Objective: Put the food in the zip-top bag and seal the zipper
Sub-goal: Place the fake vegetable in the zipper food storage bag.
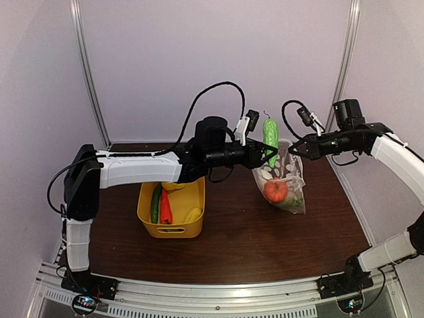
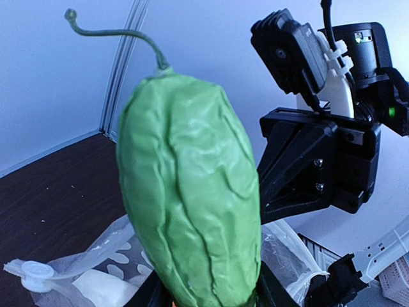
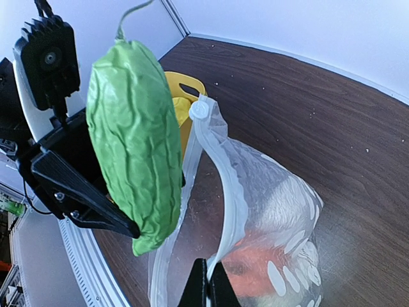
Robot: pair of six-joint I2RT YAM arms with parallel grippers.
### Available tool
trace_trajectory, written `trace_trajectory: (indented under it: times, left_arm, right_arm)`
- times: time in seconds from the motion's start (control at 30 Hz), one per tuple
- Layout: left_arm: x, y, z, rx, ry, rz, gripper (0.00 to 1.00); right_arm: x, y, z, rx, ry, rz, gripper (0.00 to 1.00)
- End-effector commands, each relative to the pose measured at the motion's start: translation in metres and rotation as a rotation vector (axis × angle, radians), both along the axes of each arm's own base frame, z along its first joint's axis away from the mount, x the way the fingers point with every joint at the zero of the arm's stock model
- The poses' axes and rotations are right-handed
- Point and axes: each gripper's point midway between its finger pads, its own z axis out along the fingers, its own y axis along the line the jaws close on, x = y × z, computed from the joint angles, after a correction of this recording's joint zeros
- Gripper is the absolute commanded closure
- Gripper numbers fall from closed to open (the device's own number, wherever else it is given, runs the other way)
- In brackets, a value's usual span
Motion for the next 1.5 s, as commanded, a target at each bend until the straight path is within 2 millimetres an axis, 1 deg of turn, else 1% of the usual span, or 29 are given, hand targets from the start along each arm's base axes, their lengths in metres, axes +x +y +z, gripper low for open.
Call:
trace_trajectory:
  times: [0.0,0.13,0.3,0.4,0.47,0.5,0.6,0.8,1.0,1.07,1.2,1.23,1.33,1.37,1.47]
  left_arm:
    - [0.000,-0.008,0.016,-0.066,-0.029,0.042,1.00]
    - [0.001,-0.010,-0.001,-0.031,-0.051,0.102,1.00]
    - [0.008,-0.010,-0.012,0.005,-0.034,0.144,1.00]
    - [0.014,-0.007,-0.016,0.024,0.046,0.189,1.00]
    - [0.013,-0.008,-0.016,0.042,0.122,0.186,1.00]
    - [0.010,-0.009,-0.013,0.035,0.171,0.173,1.00]
    - [-0.004,-0.013,-0.015,0.028,0.336,0.112,1.00]
    - [-0.046,-0.021,-0.012,0.021,0.534,-0.102,1.00]
    - [-0.068,-0.017,-0.008,0.004,0.709,-0.233,1.00]
    - [-0.072,-0.015,-0.011,-0.013,0.782,-0.266,1.00]
    - [-0.069,-0.009,-0.023,-0.072,0.943,-0.293,1.00]
    - [-0.067,-0.009,-0.026,-0.080,0.957,-0.295,1.00]
    - [-0.051,-0.006,-0.032,-0.091,0.966,-0.267,1.00]
    - [-0.044,-0.005,-0.032,-0.097,0.963,-0.259,1.00]
    - [-0.033,-0.006,-0.031,-0.108,0.959,-0.251,1.00]
  right_arm:
    - [0.003,0.004,0.025,0.060,-0.033,0.009,1.00]
    - [0.002,0.007,0.030,0.086,-0.028,0.028,1.00]
    - [0.005,0.009,0.030,0.088,-0.023,0.032,1.00]
    - [0.007,0.008,0.030,0.085,-0.027,0.027,1.00]
    - [0.009,0.007,0.027,0.072,-0.031,0.018,1.00]
    - [0.010,0.006,0.026,0.063,-0.033,0.012,1.00]
    - [0.013,0.004,0.023,0.045,-0.039,0.004,1.00]
    - [0.021,-0.003,0.018,-0.008,-0.061,-0.034,1.00]
    - [0.027,-0.008,0.015,-0.044,-0.073,-0.060,1.00]
    - [0.027,-0.008,0.014,-0.046,-0.072,-0.058,1.00]
    - [0.024,-0.007,0.014,-0.044,-0.076,-0.045,1.00]
    - [0.023,-0.007,0.014,-0.042,-0.077,-0.040,1.00]
    - [0.016,-0.004,0.013,-0.034,-0.077,-0.009,1.00]
    - [0.014,-0.003,0.012,-0.032,-0.074,0.001,1.00]
    - [0.011,-0.003,0.009,-0.036,-0.074,0.006,1.00]
